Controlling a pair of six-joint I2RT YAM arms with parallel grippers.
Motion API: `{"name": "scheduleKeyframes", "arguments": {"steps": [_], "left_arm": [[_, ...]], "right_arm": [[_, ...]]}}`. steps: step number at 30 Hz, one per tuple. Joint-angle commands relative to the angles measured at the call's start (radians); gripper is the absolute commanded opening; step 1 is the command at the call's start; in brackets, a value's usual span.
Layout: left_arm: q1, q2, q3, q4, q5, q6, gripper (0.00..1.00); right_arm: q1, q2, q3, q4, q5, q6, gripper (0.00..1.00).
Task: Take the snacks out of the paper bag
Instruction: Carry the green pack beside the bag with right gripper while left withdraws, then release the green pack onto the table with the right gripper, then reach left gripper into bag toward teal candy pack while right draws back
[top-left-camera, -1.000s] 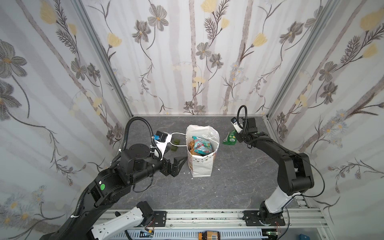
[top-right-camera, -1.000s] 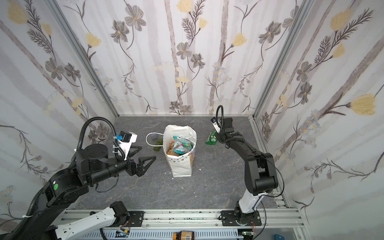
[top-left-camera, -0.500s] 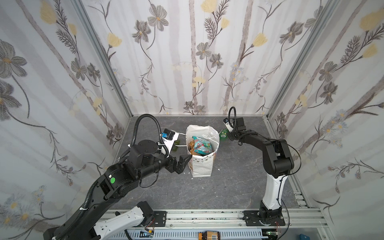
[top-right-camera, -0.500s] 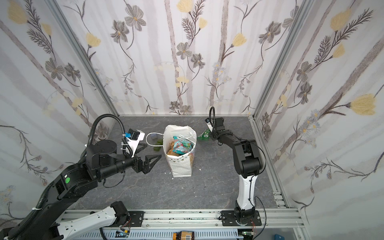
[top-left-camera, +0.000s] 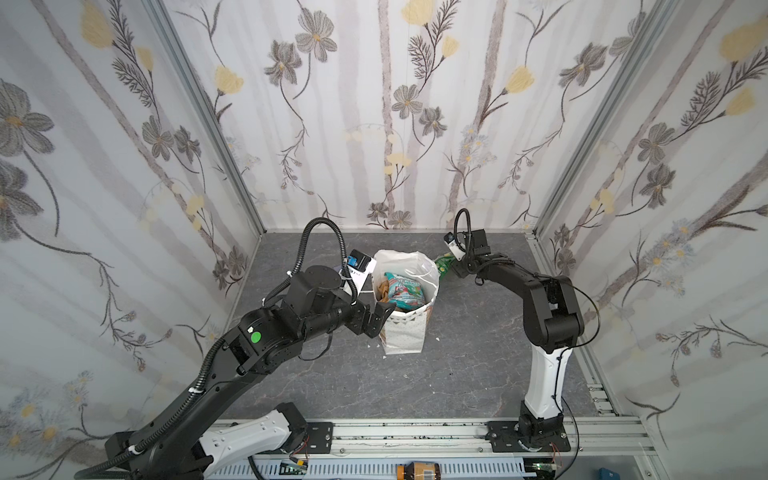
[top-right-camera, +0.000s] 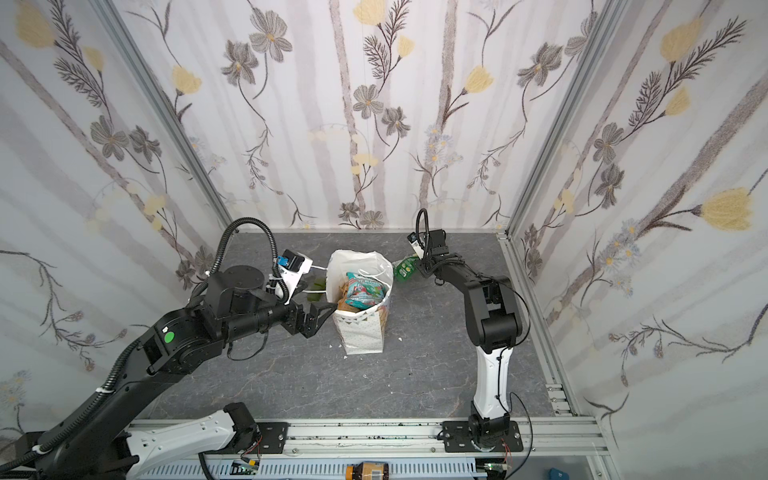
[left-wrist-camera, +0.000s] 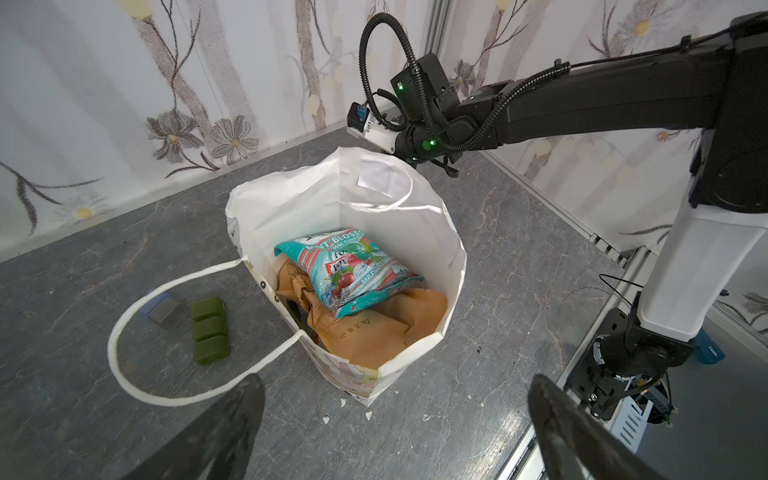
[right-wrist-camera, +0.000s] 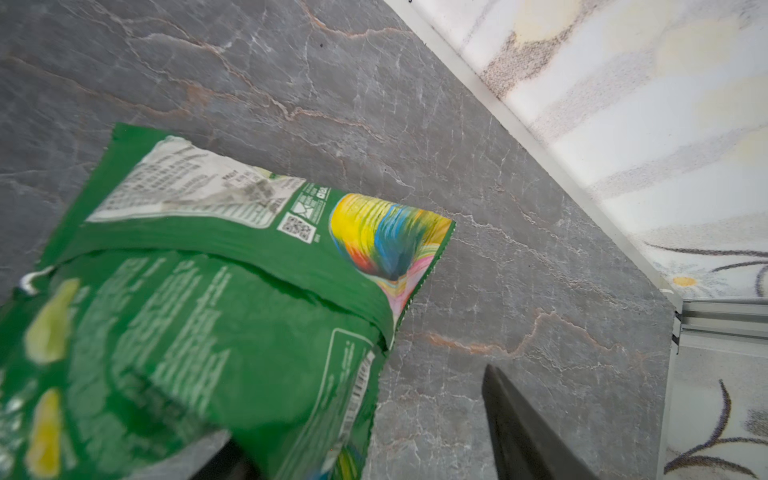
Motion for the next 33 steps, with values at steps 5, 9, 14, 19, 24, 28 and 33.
{"name": "scheduleKeyframes", "arguments": {"steps": [5,9,14,19,24,28,33], "left_arm": [[0.008,0.081,0.075,0.004,-0.039,-0.002,1.0],[0.023,0.138,0.132,-0.001,-0.064,-0.028,1.0],[0.064,0.229,0.197,-0.001,-0.105,-0.067,0.98],[0.129,0.317,0.245,0.0,-0.09,-0.086,0.91],[0.171,0.394,0.307,-0.022,-0.039,-0.123,0.86],[0.179,0.444,0.319,-0.028,0.022,-0.149,0.81],[0.181,0.532,0.373,-0.12,0.086,-0.167,0.68]], "right_arm": [[0.001,-0.127,-0.03,0.026,-0.042,0.028,0.96],[0.0,-0.226,-0.037,0.013,-0.064,0.054,0.97],[-0.003,-0.424,-0.064,0.049,-0.161,0.203,0.97],[-0.005,-0.671,-0.144,0.14,-0.261,0.439,0.99],[-0.005,-0.845,-0.138,0.03,-0.371,0.729,0.98],[-0.003,-0.968,-0.183,-0.026,-0.527,0.888,0.94],[0.0,-1.06,-0.216,-0.127,-0.664,0.988,0.9]]}}
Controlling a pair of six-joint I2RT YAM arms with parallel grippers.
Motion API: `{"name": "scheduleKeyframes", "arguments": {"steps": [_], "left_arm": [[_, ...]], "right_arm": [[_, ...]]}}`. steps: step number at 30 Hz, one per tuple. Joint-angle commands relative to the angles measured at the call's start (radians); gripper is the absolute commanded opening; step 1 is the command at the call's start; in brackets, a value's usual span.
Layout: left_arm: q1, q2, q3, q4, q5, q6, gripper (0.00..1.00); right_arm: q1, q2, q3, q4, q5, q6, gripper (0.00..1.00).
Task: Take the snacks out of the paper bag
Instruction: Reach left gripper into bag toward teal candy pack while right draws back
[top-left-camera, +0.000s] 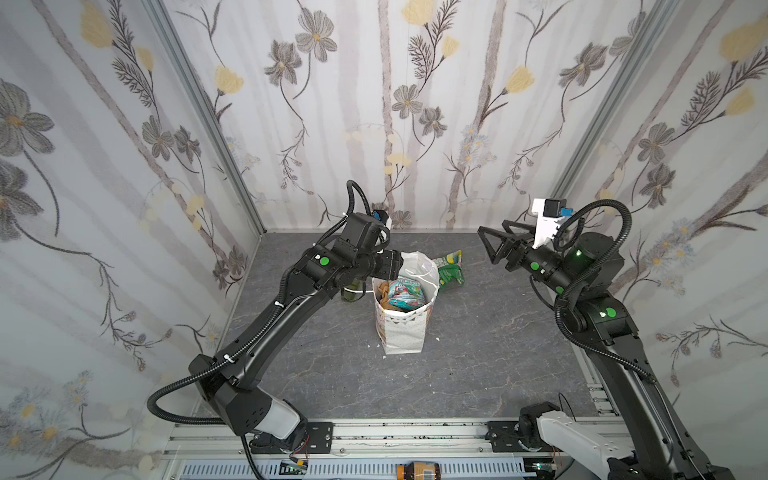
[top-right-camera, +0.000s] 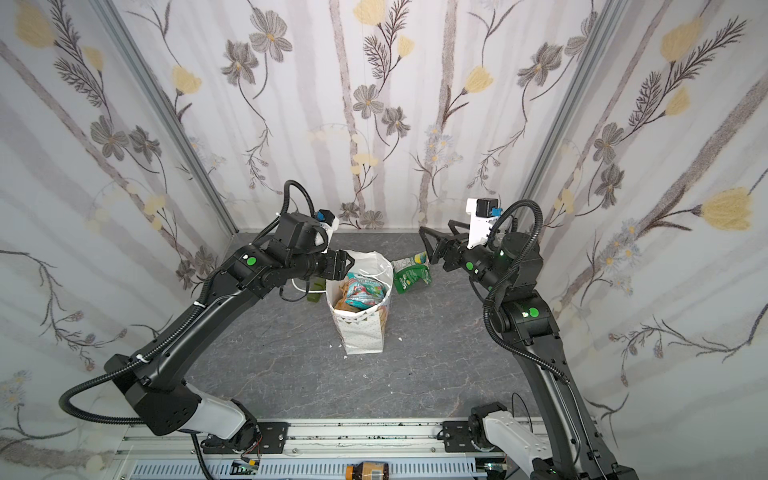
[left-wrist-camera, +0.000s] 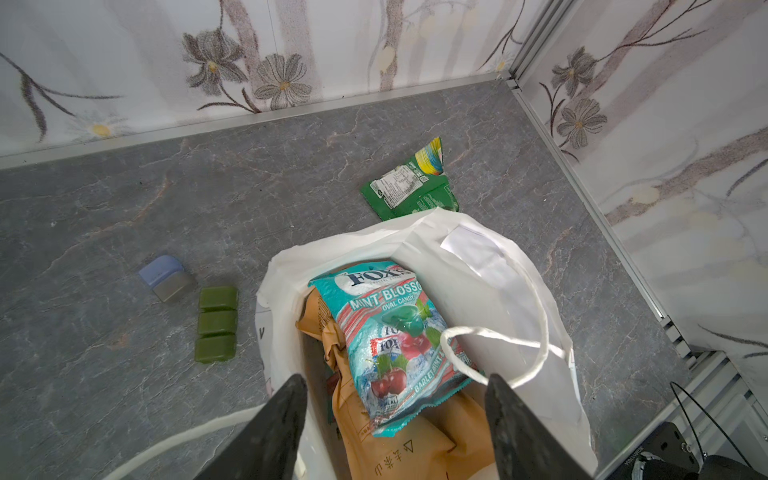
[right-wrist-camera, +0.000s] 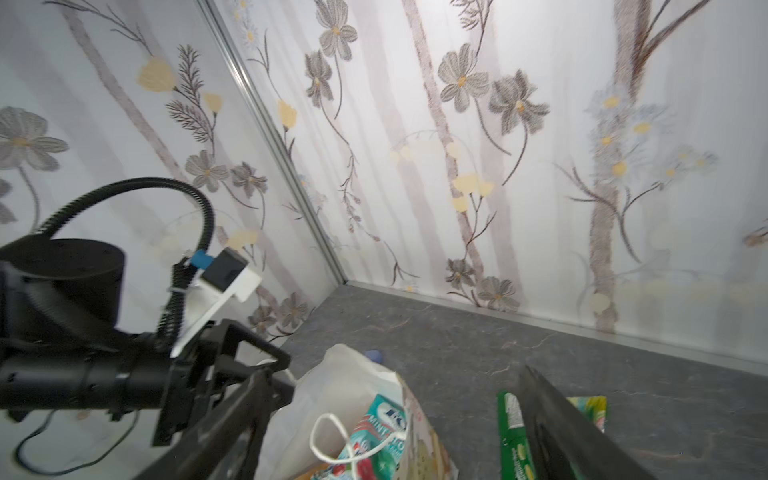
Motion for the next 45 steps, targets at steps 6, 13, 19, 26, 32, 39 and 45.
{"name": "scheduleKeyframes", "arguments": {"steps": [6,13,19,26,32,39,45], "left_arm": [[0.0,0.126,0.049,-0.12,0.185,-0.021,0.62],[-0.005,0.212,0.08,-0.193,0.19,0.034,0.54],[-0.017,0.258,0.076,-0.184,0.169,0.059,0.59],[-0.062,0.239,-0.021,-0.05,0.07,0.162,0.65],[-0.069,0.214,-0.123,0.052,-0.014,0.206,0.69],[-0.075,0.222,-0.174,0.106,0.002,0.22,0.72],[-0.095,0.161,-0.177,0.154,0.026,0.211,0.73]], "right_arm": [[0.003,-0.042,0.011,-0.14,-0.165,0.12,0.88],[0.004,-0.047,0.01,-0.139,-0.169,0.109,0.88],[0.005,-0.055,-0.001,-0.127,-0.167,0.107,0.88],[0.006,-0.058,-0.002,-0.138,-0.168,0.103,0.88],[0.006,-0.061,-0.005,-0.138,-0.168,0.1,0.88],[0.007,-0.058,-0.004,-0.134,-0.169,0.101,0.88],[0.008,-0.054,-0.003,-0.138,-0.171,0.1,0.88]]}}
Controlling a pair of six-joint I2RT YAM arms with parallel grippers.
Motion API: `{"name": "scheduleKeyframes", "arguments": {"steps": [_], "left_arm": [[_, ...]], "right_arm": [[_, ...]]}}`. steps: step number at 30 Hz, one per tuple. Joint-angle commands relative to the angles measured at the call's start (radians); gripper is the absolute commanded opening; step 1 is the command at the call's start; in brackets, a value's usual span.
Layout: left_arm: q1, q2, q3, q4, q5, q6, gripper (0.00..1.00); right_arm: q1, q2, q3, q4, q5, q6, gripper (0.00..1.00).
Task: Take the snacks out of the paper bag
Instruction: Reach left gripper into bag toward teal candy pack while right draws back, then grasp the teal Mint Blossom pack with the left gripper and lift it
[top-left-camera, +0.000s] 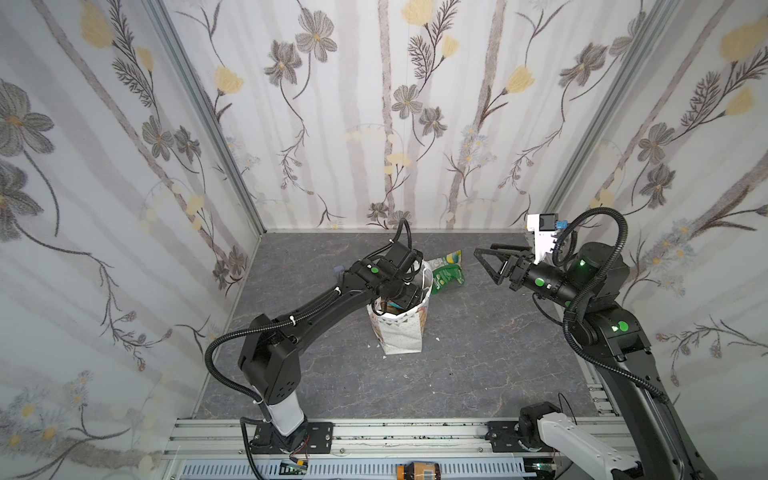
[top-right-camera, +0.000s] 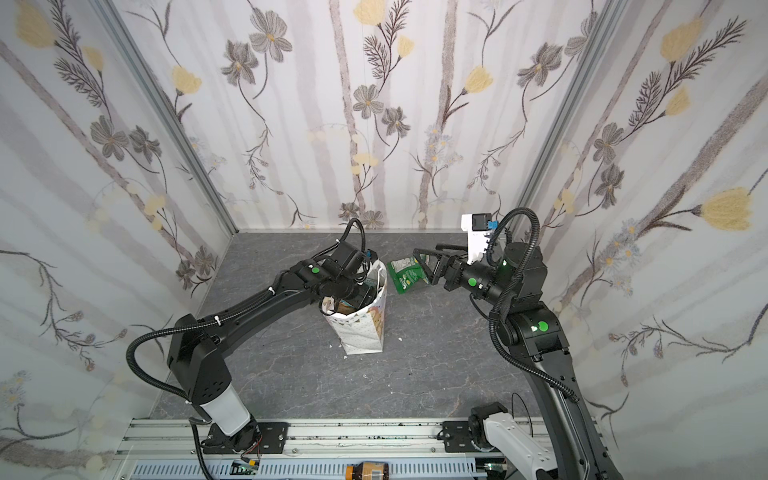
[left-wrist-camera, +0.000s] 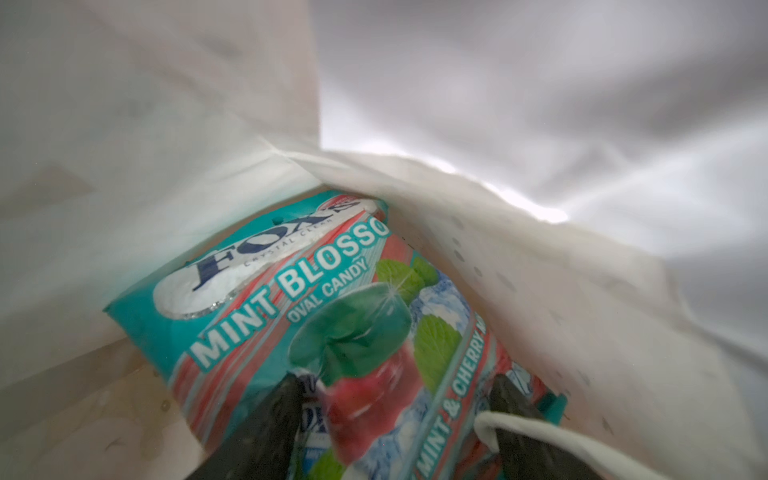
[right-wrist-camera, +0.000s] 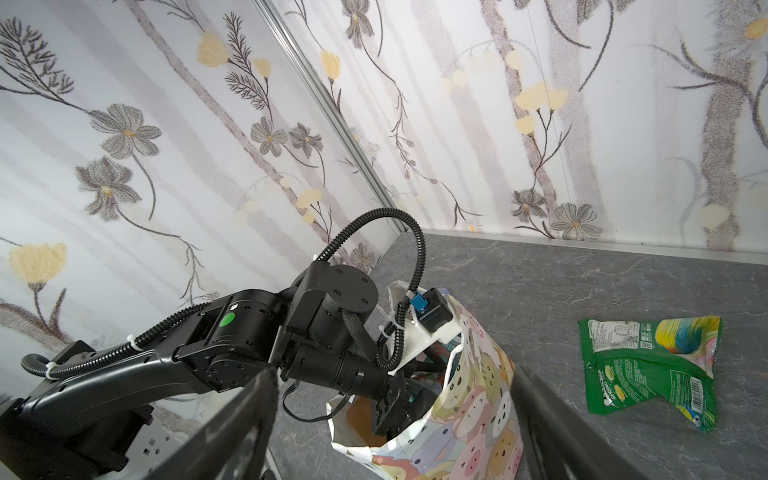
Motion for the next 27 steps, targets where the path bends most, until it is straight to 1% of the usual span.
{"name": "scheduleKeyframes", "arguments": {"steps": [1,6,10,12,15,16,17,19,21,24,27], "left_arm": [[-0.004,-0.05,0.014,0.043,0.002,-0.005,0.73],[-0.018,-0.098,0.1,0.017,-0.019,-0.024,0.73],[-0.018,-0.05,0.187,-0.054,-0.058,-0.042,0.73],[-0.018,-0.01,0.232,-0.109,-0.124,-0.047,0.72],[-0.016,0.052,0.289,-0.211,-0.219,-0.026,0.65],[-0.015,0.066,0.302,-0.236,-0.225,-0.018,0.64],[-0.015,0.077,0.311,-0.257,-0.216,-0.006,0.62],[-0.014,0.09,0.315,-0.272,-0.161,0.013,0.6],[-0.015,0.092,0.306,-0.265,-0.099,0.006,0.58],[-0.017,0.076,0.257,-0.221,-0.07,-0.015,0.57],[-0.016,0.063,0.195,-0.173,-0.043,-0.007,0.57]], "right_arm": [[0.002,0.003,0.002,0.006,-0.02,-0.003,0.88],[0.002,-0.005,0.005,0.005,-0.019,-0.01,0.88],[0.002,-0.005,-0.001,0.007,-0.018,-0.007,0.88],[0.002,-0.008,-0.002,0.007,-0.019,-0.005,0.88],[0.003,-0.017,-0.004,0.005,-0.017,-0.005,0.88],[0.003,-0.021,-0.004,0.003,-0.015,-0.007,0.88],[0.003,-0.025,-0.005,0.002,-0.012,-0.01,0.88],[0.003,-0.031,-0.005,0.0,-0.008,-0.013,0.88],[0.003,-0.033,-0.005,0.001,-0.005,-0.01,0.88],[0.005,-0.034,-0.013,0.009,-0.006,0.0,0.88],[0.006,-0.035,-0.016,0.012,-0.008,0.004,0.88]]}}
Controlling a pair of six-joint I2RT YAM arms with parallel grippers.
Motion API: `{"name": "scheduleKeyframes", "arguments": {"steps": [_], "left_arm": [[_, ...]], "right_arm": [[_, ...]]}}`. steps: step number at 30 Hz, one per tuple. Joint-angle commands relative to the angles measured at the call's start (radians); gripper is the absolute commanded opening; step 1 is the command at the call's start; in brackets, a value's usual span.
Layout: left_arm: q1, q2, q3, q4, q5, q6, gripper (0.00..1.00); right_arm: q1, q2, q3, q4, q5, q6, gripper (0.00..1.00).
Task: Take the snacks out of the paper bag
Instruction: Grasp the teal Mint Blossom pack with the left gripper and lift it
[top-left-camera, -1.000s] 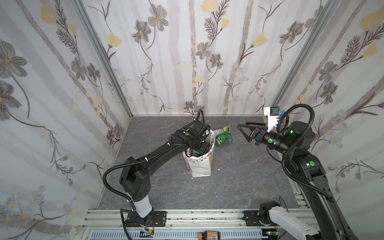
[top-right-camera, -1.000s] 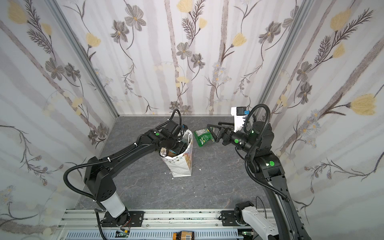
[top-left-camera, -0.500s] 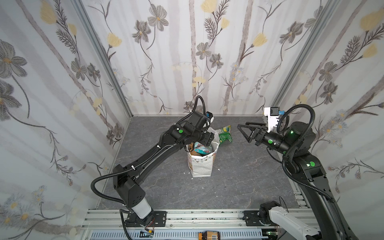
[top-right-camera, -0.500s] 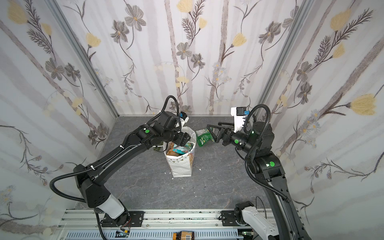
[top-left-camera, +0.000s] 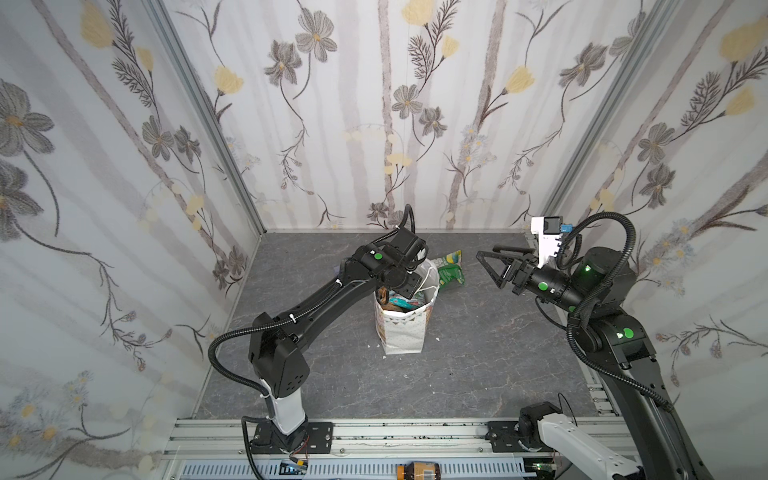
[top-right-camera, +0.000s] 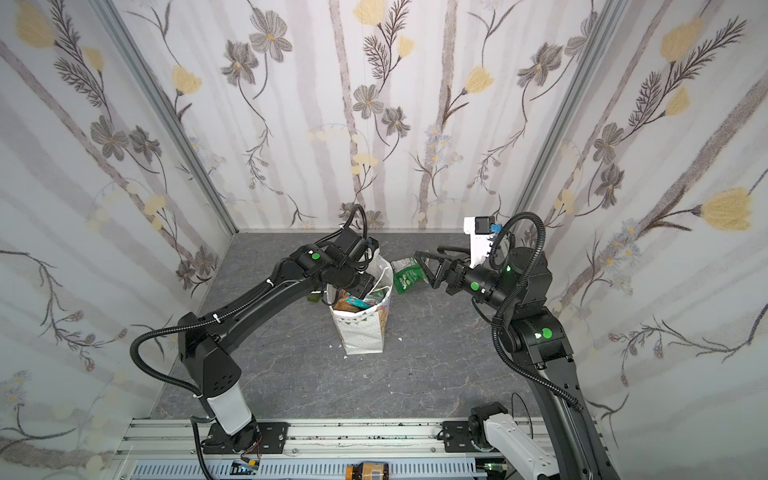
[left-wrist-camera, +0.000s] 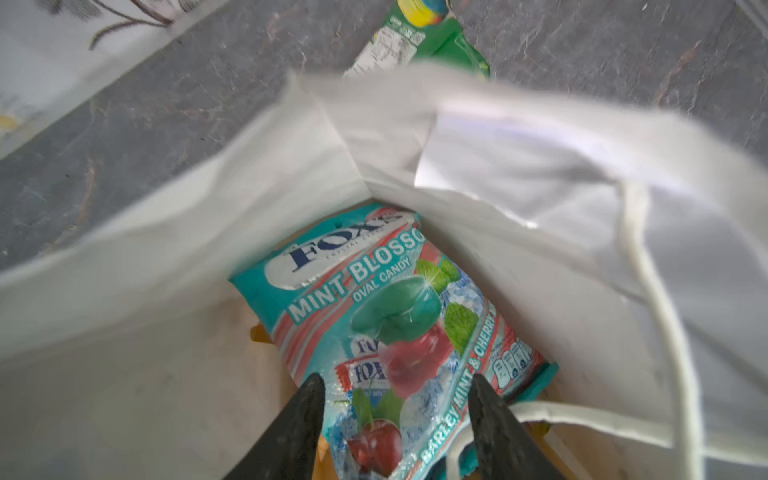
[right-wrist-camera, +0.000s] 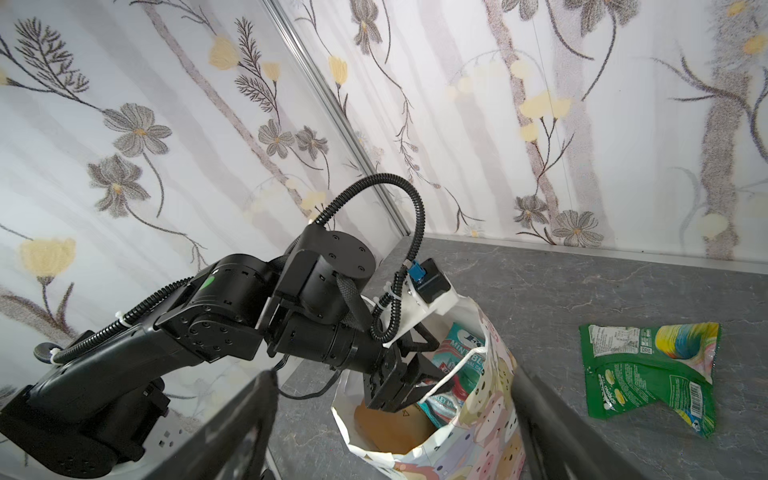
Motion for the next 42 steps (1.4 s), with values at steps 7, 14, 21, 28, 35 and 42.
{"name": "scheduleKeyframes", "arguments": {"steps": [7,14,21,28,35,42], "left_arm": [[-0.004,-0.032,-0.133,0.094,0.104,0.031,0.58],[-0.004,0.0,-0.148,0.091,0.088,0.051,0.64],[-0.006,0.03,-0.178,0.147,0.02,0.035,0.78],[-0.007,0.041,-0.245,0.19,0.026,0.02,0.79],[-0.007,0.05,-0.297,0.233,0.051,-0.014,0.65],[-0.007,0.045,-0.297,0.227,0.038,-0.028,0.36]], "right_arm": [[0.003,-0.001,0.001,0.015,-0.004,0.008,0.88],[0.005,0.0,0.0,0.018,-0.006,0.013,0.88],[0.007,0.006,0.01,-0.004,-0.013,-0.022,0.9],[0.015,0.025,0.014,-0.093,0.011,-0.112,0.96],[0.041,0.033,0.019,-0.113,0.03,-0.156,0.99],[0.048,0.029,0.022,-0.118,0.052,-0.159,1.0]]}}
